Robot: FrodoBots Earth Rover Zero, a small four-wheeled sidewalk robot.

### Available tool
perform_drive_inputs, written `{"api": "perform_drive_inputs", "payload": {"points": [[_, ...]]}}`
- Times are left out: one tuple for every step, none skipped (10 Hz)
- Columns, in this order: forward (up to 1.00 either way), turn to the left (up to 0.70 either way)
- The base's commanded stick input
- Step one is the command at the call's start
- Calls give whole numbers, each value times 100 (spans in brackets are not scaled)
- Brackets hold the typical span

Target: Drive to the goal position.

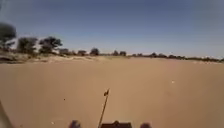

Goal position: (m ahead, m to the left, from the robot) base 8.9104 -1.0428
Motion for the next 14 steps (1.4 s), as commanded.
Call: {"api": "perform_drive_inputs", "payload": {"points": [[70,0],[70,0],[70,0],[70,0],[70,0],[70,0],[70,0],[70,0],[70,0],[70,0],[70,0],[70,0],[70,0],[70,0]]}}
